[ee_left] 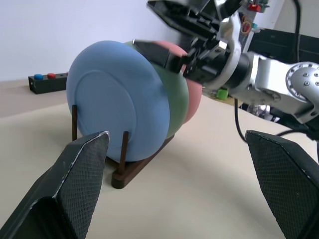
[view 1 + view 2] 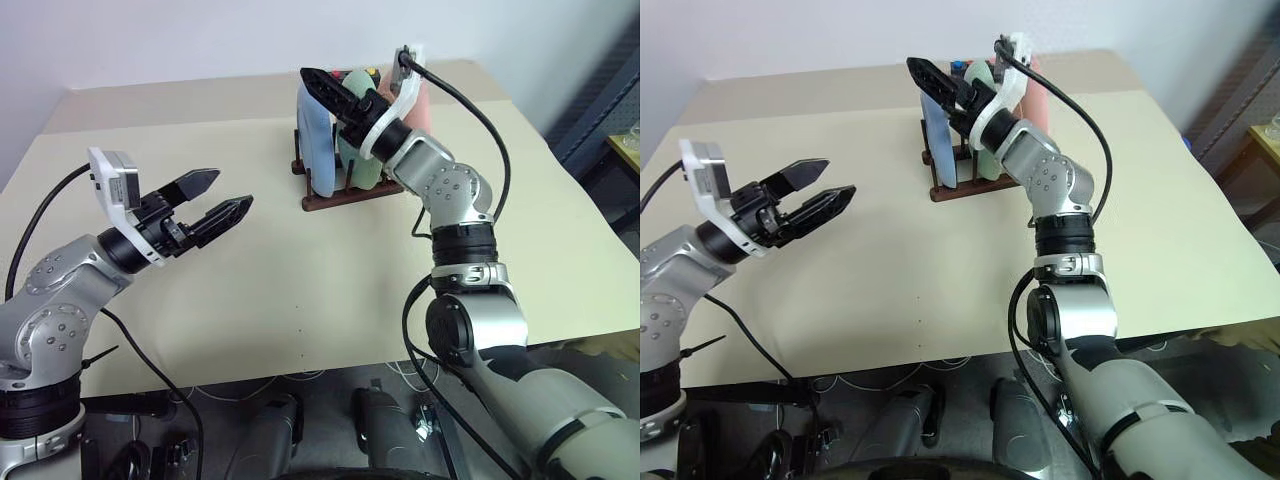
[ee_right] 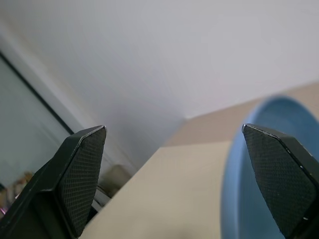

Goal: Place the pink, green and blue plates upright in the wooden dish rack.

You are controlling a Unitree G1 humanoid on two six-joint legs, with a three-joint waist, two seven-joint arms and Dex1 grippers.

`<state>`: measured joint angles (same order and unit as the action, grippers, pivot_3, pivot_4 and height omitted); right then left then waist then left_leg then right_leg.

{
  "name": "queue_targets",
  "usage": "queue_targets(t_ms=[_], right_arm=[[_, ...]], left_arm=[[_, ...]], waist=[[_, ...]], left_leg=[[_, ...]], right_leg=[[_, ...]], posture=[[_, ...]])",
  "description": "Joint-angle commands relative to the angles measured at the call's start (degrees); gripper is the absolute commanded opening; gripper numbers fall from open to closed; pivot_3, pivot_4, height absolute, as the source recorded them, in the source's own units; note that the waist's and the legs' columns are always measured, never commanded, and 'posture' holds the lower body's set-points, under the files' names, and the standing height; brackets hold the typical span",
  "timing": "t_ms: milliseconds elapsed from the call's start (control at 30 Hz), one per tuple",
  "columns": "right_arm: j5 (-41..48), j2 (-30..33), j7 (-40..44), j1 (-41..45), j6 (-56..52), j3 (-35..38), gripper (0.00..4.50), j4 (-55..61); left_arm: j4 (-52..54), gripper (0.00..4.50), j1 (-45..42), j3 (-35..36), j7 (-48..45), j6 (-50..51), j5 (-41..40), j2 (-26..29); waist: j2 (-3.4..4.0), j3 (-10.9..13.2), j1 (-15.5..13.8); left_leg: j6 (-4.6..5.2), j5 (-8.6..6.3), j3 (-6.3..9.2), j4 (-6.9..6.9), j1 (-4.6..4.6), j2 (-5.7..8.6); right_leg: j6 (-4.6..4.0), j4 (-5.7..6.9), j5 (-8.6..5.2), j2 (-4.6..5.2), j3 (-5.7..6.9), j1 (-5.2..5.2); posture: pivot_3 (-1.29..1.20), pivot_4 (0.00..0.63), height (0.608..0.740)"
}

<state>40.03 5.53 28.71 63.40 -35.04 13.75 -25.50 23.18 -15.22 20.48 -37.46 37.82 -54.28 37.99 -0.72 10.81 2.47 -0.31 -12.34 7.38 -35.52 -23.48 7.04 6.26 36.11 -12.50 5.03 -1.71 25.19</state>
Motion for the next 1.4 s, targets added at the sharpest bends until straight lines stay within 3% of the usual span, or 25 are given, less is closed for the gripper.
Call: queue_targets(t_ms=[33,233,333,533,633,700,933,1400], right_arm=[[-0.25,0.67,1.64,-0.02,0.35,-1.22,4.46,5.57],[6.88,1.43,0.97,0.44,-1.32,5.32,4.46,8.64],[4.27,5.3,4.06,-1.25,0.87,4.17,4.46,10.57],[5.63,21.92,26.38,-14.36,-6.85,-5.1,4.46,24.29],[6.58,27.78,32.15,-18.54,-8.6,-6.27,4.46,27.94],[1.4,31.18,34.84,-21.23,-1.8,-6.64,4.46,28.22],[-4.21,38.17,45.28,-28.13,6.05,-9.4,4.46,28.53],[-3.83,38.98,50.78,-33.77,13.64,-5.55,4.46,26.85]], left_arm=[[1.66,4.5,-0.51,0.14,-0.33,-0.52,-0.83,0.0],[1.52,4.5,-0.67,0.08,-0.51,-0.75,-0.45,0.49],[1.09,4.5,-0.63,-0.04,-1.18,-1.25,0.88,1.37],[-0.4,4.5,1.48,-0.36,-6.84,-0.02,3.94,7.57],[-1.62,4.5,3.73,-0.49,-10.81,-0.9,5.42,10.37],[-3.6,4.5,3.54,-0.4,-12.62,-3.66,8.07,11.07],[-9.15,4.5,3.17,-1.0,-16.08,-15.14,18.29,11.43],[-8.1,4.5,9.08,0.28,-21.29,-17.22,18.85,11.05]], waist=[[0.0,0.0,0.0],[0.0,0.0,-0.1],[0.0,0.0,-0.35],[-0.01,0.0,-0.43],[0.14,0.07,0.12],[0.15,0.08,0.01],[0.09,0.04,-0.62],[0.09,0.05,-1.9]], left_leg=[[0.0,0.0,0.0,0.0,0.0,0.0],[0.0,0.0,0.0,0.0,0.0,0.0],[0.0,0.0,0.0,0.0,0.0,0.0],[0.03,-0.02,-0.01,0.01,0.0,0.01],[0.05,-0.03,-0.08,0.03,0.0,-0.01],[0.05,-0.03,-0.16,0.03,0.04,-0.05],[0.09,-0.06,-0.21,0.01,0.04,-0.11],[0.17,-0.13,-0.24,-0.02,0.04,-0.13]], right_leg=[[0.0,0.0,0.0,0.0,0.0,0.0],[0.0,0.0,0.0,0.0,0.0,0.0],[0.0,-0.03,0.0,0.01,0.0,-0.04],[0.01,-0.1,-0.01,0.02,0.04,-0.08],[0.01,-0.1,-0.02,0.08,0.0,-0.07],[-0.01,-0.07,-0.01,0.09,-0.08,-0.05],[-0.01,-0.25,0.0,0.12,-0.07,-0.14],[-0.02,-0.54,0.02,0.15,-0.05,-0.3]], posture=[[0.0,0.15,0.74],[0.0,0.15,0.74],[0.0,0.15,0.74],[0.0,0.15,0.74],[0.0,0.15,0.74],[0.0,0.15,0.74],[0.0,0.15,0.74],[0.0,0.15,0.74]])
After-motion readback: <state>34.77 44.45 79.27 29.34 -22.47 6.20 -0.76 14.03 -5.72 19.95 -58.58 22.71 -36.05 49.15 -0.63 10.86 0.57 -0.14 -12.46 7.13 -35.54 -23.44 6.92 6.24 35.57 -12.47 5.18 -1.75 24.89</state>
